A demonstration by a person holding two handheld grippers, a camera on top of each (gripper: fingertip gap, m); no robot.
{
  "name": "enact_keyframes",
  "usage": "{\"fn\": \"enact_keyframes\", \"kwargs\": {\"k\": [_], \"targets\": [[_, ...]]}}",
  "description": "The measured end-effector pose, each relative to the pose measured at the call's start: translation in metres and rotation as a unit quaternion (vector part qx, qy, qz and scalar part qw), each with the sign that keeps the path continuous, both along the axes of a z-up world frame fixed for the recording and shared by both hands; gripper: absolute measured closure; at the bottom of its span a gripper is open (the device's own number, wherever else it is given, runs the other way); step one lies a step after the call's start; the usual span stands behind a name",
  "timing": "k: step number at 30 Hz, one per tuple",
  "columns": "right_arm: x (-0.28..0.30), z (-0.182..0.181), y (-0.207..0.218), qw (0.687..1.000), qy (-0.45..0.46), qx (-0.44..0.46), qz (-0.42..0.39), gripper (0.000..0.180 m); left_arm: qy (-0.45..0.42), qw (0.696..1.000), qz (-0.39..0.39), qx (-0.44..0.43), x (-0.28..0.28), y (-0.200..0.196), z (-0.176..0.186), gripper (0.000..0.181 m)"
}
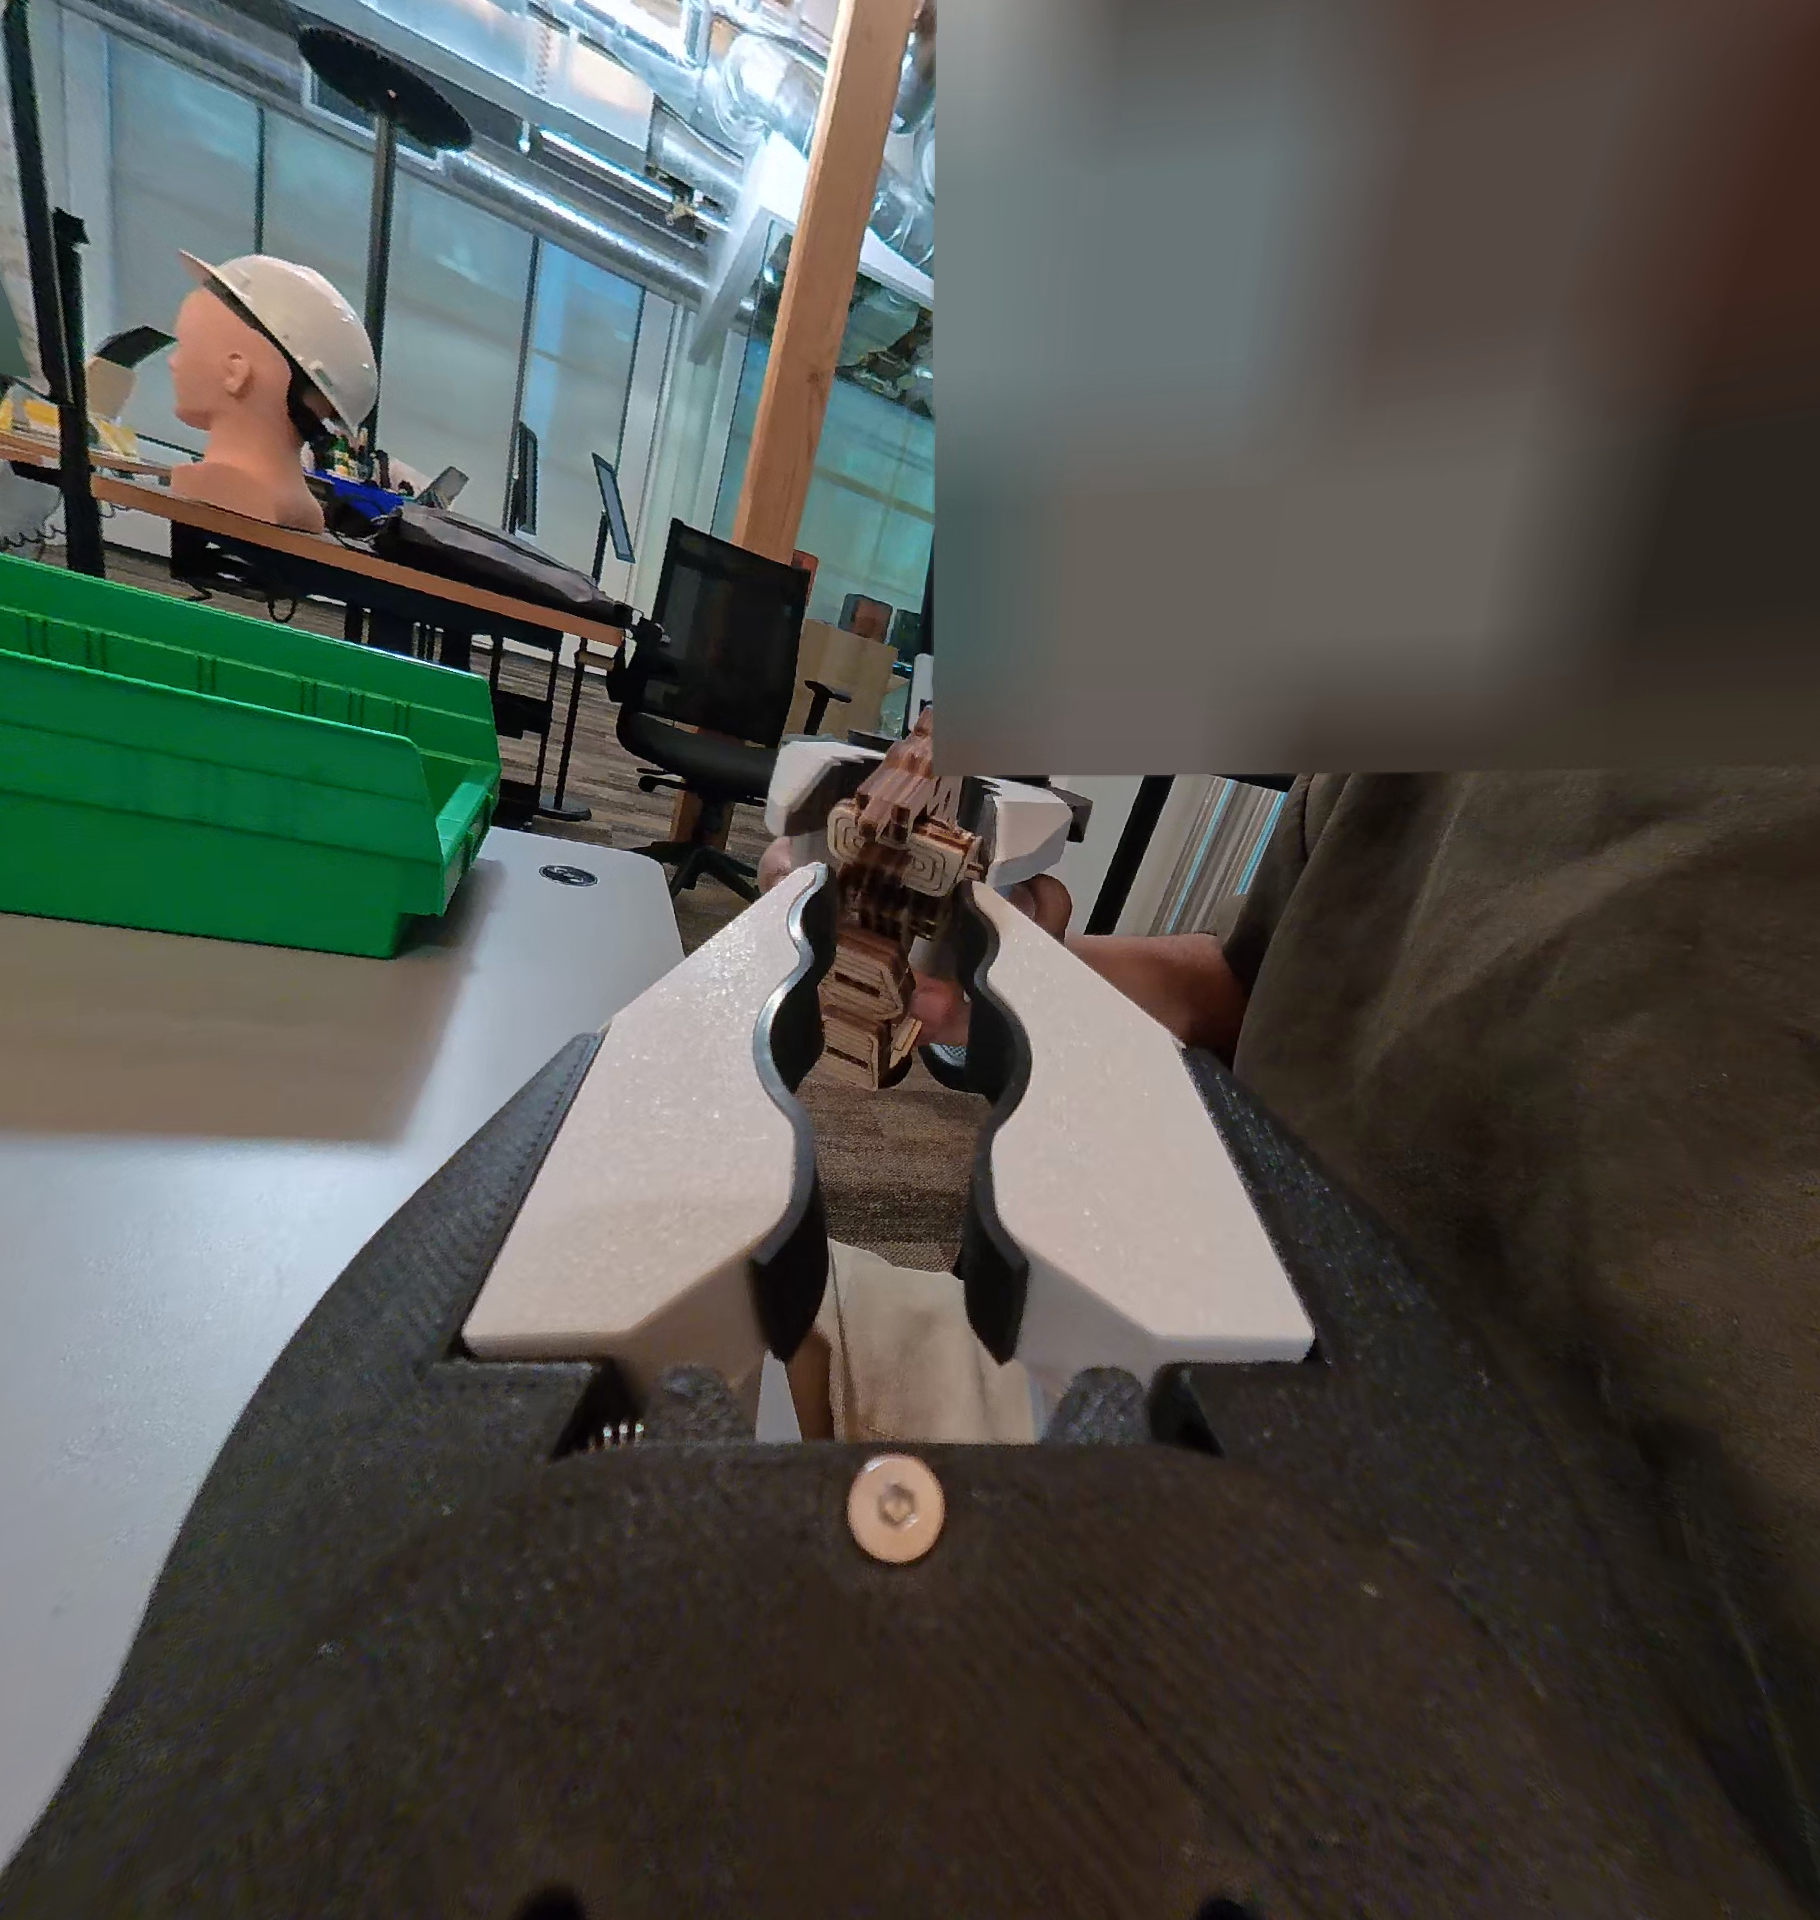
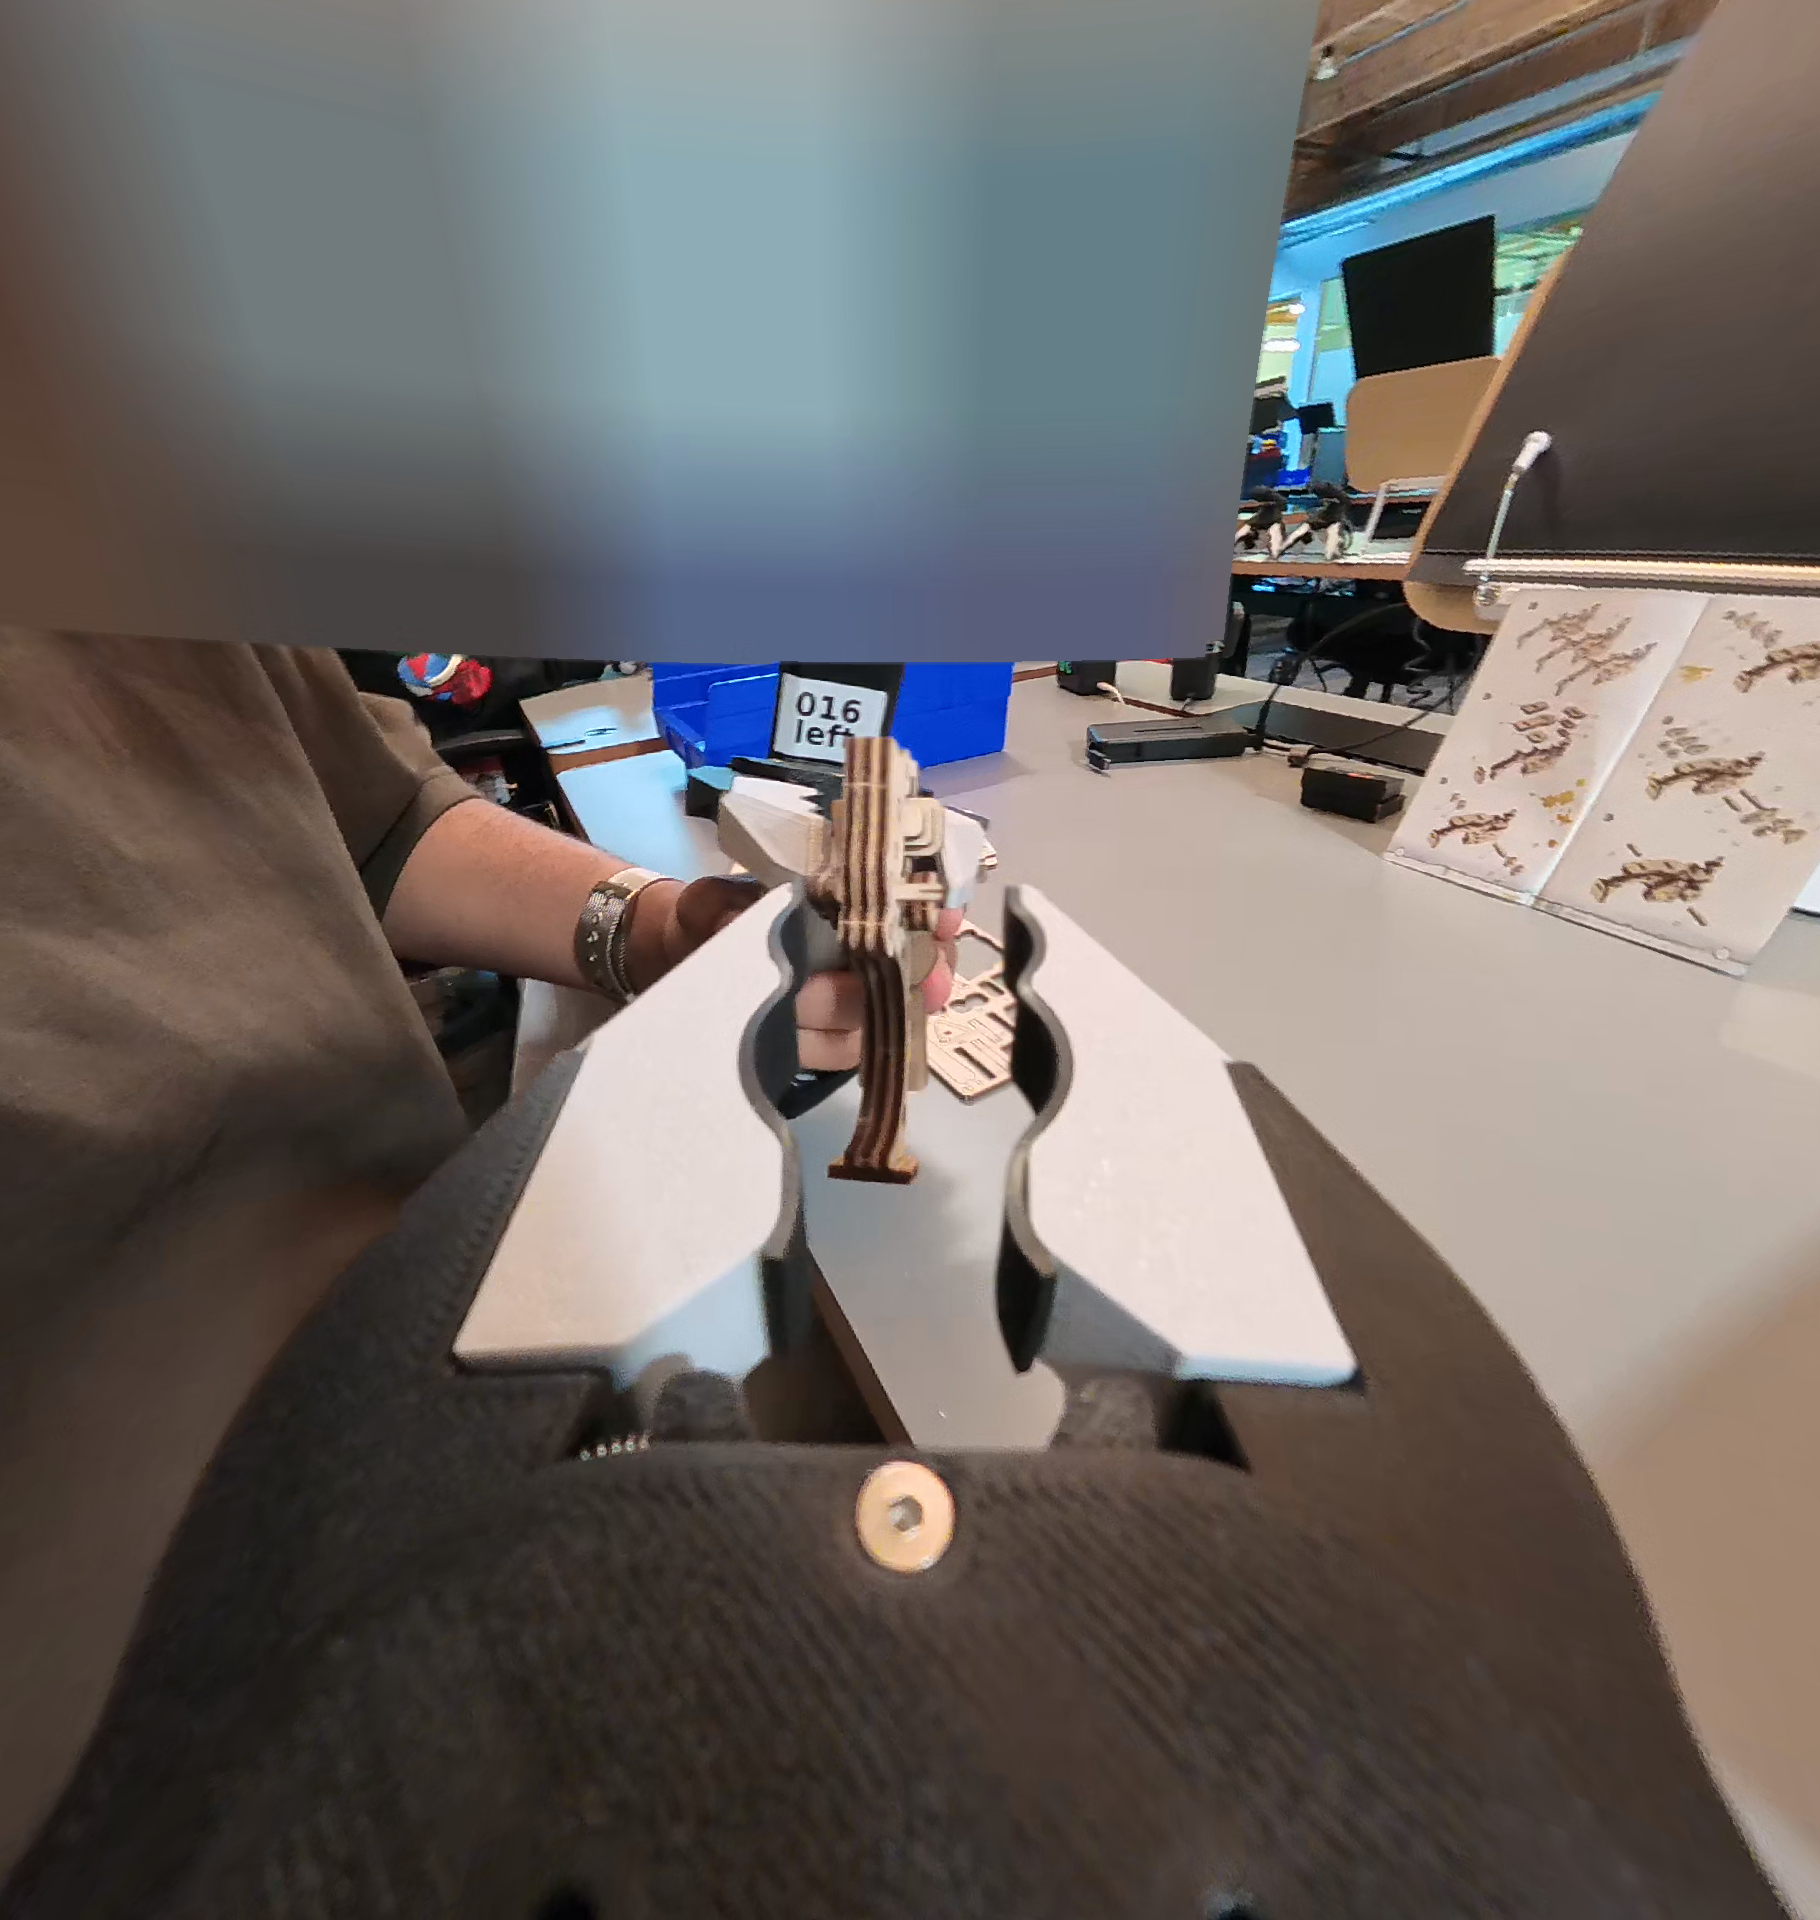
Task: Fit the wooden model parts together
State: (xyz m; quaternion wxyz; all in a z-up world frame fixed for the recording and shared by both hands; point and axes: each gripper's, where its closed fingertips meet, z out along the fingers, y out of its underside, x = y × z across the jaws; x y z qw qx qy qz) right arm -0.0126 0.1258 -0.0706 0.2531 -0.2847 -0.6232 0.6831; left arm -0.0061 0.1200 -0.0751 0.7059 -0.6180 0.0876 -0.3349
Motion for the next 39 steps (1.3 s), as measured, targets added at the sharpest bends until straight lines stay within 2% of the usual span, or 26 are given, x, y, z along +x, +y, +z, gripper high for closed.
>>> {"fn": "enact_keyframes", "kwargs": {"k": [5, 9, 12, 14, 19, 21, 22, 23, 28, 31, 33, 38, 39], "targets": [[0.0029, 0.0003, -0.0038, 1.0, 0.005, 0.009, 0.01, 0.156, -0.001, 1.0, 0.001, 0.0, -0.0008, -0.0001, -0.0001, 0.161], [0.0027, 0.0007, -0.0033, 1.0, 0.006, 0.009, 0.008, 0.156, -0.001, 1.0, 0.002, -0.001, -0.0009, 0.0005, 0.0, 0.161], [-0.0022, 0.0003, 0.0018, 1.0, -0.002, 0.0, -0.01, 0.141, -0.002, 1.0, 0.003, -0.001, -0.0012, 0.0004, -0.0001, 0.161], [0.0018, 0.0001, -0.0026, 1.0, 0.002, 0.005, 0.008, 0.156, 0.0, 1.0, 0.003, -0.001, -0.0012, 0.0005, -0.0007, 0.161], [0.0024, 0.0015, -0.0028, 1.0, 0.004, 0.007, 0.006, 0.155, -0.003, 1.0, 0.001, 0.0, -0.0006, 0.0005, 0.0004, 0.161], [-0.003, 0.0023, 0.0024, 1.0, 0.0, -0.004, -0.017, 0.137, -0.008, 1.0, -0.001, 0.001, -0.0008, -0.0001, 0.0009, 0.161], [-0.0031, 0.0016, 0.0028, 1.0, 0.0, -0.002, -0.017, 0.141, -0.007, 1.0, 0.003, -0.002, -0.0017, 0.0007, 0.0, 0.161], [0.0008, 0.0007, -0.0014, 1.0, 0.003, 0.005, 0.001, 0.156, -0.002, 1.0, 0.001, -0.002, -0.0011, 0.0004, -0.0009, 0.161], [0.0026, 0.0021, -0.0025, 1.0, 0.006, 0.009, 0.004, 0.156, -0.004, 1.0, 0.002, -0.001, -0.0006, 0.0007, 0.0002, 0.161], [-0.0036, 0.0021, 0.0032, 1.0, 0.002, -0.001, -0.023, 0.137, -0.007, 1.0, 0.001, 0.0, -0.0015, 0.0003, 0.0003, 0.161], [0.0018, 0.0011, -0.0025, 1.0, 0.005, 0.004, 0.003, 0.156, -0.002, 1.0, -0.001, -0.001, -0.0005, 0.0002, -0.0009, 0.161], [0.0027, 0.0028, -0.0027, 1.0, 0.01, 0.009, 0.0, 0.156, -0.005, 1.0, 0.0, 0.0, -0.0006, 0.0004, 0.0003, 0.16], [0.0008, 0.0032, -0.0013, 1.0, 0.009, 0.003, -0.007, 0.148, -0.008, 1.0, -0.003, 0.0, -0.0006, 0.0, 0.0006, 0.161]]}}
